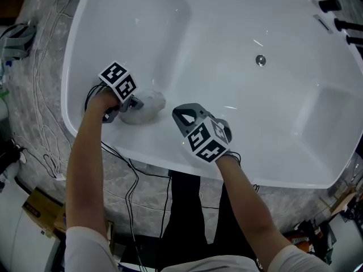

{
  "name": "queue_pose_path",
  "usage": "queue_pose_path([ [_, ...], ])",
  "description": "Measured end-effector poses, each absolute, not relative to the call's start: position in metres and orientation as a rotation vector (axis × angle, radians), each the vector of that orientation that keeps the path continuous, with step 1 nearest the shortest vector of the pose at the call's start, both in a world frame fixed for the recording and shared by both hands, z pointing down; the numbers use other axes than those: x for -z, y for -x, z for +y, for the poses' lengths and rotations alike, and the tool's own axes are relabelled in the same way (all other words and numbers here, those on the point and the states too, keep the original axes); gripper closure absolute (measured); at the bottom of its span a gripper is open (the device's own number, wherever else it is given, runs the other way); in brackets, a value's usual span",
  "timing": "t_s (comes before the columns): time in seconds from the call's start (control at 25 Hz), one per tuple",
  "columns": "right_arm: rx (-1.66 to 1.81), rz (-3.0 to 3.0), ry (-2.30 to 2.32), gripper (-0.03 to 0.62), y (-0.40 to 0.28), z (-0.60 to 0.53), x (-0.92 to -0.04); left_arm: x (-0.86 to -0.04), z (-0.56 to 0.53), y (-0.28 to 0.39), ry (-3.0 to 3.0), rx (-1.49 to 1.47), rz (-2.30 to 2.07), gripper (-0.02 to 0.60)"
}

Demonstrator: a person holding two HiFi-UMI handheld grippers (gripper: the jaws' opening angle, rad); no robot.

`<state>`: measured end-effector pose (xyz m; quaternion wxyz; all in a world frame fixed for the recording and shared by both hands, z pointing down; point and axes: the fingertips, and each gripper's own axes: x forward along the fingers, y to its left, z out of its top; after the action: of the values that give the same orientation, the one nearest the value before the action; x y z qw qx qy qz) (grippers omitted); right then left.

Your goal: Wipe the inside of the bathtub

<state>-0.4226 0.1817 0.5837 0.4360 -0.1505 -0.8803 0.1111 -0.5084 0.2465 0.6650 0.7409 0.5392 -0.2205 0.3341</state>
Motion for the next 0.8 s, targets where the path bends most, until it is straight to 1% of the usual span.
queue_pose_path([
  [0.36,-0.280,-2.196,0.419,0.576,0.445,0.200,-0.586,-0.685,0.263,0.553,-1.043,-0.876,-0.586,0.486],
  [0.56,-0.261,-2.189,0.436,0.576,0.448,0.203,-0.592,-0.703,0.262,0.558,-1.030,-0.955,-0.596,0.486],
  [0.8,-0.210,-2.181,0.442,0.575,0.454,0.205,-0.613,-0.724,0.256,0.557,-1.042,-0.949,-0.630,0.486],
])
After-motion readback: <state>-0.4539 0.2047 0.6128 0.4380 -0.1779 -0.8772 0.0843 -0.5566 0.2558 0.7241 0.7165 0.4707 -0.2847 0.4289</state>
